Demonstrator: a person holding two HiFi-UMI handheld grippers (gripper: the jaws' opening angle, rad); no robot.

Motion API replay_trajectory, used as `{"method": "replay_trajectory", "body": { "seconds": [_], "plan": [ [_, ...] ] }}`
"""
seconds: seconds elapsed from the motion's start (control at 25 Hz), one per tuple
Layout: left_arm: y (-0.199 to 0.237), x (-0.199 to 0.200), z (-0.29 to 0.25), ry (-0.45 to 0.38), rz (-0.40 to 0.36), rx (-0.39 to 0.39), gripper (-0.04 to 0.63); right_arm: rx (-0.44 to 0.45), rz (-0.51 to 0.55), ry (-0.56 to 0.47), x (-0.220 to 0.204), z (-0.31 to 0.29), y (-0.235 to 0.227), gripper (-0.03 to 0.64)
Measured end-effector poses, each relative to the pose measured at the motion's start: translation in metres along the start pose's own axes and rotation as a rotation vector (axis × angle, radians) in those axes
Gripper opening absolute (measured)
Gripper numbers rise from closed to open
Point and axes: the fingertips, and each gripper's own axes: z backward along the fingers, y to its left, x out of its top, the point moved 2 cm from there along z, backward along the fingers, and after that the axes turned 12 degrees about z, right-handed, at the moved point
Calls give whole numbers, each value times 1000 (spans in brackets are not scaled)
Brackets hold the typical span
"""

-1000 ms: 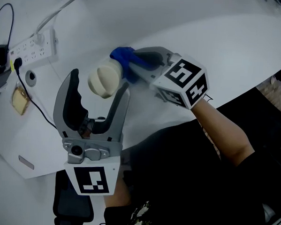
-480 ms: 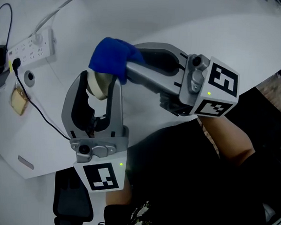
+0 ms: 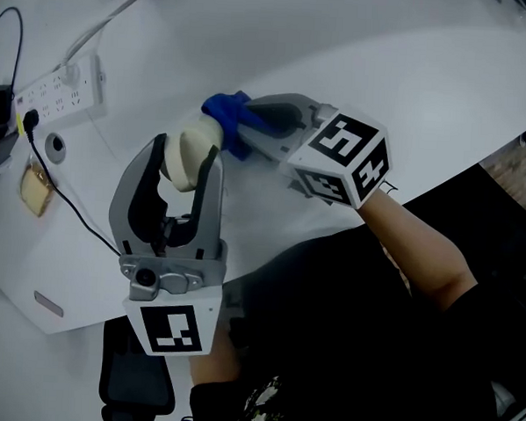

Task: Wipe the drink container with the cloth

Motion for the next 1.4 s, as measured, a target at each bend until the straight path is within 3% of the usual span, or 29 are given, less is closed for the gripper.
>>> {"method": "replay_trajectory", "body": {
  "seconds": [0.24, 0.36, 0.64, 0.72, 0.8, 0.92, 1.0, 1.12, 1.28, 1.4],
  "plan": [
    [-6, -2, 1, 106, -156, -326, 162, -5, 15, 13, -2, 0, 1, 66],
    [-2, 0, -2, 128, -160, -382, 158, -7, 1, 6, -1, 0, 0, 66],
    [-5, -3, -4, 114, -140, -315, 155, -31, 44, -4, 1, 1, 1, 66],
    [-6, 2, -3, 91, -119, -280, 240, -29, 42, -5, 0, 1, 0, 66],
    [-1, 10, 1, 39, -49, -197, 273, -32, 40, -8, 0, 1, -1, 66],
    [11, 20, 8, -54, 117, -1, 278, -45, 40, -17, 2, 1, 1, 66],
    [14, 20, 9, -80, 146, 114, 278, -62, 36, -32, 4, 4, 0, 66],
    [11, 16, 12, -80, 85, 195, 76, -102, 21, -103, 15, 14, 1, 66],
    [3, 14, 8, -79, 50, 177, 58, -118, 14, -289, 53, 43, 9, 66],
    [3, 14, 8, -85, 50, 178, 57, -64, -55, -454, 88, 67, 18, 66]
  ]
}}
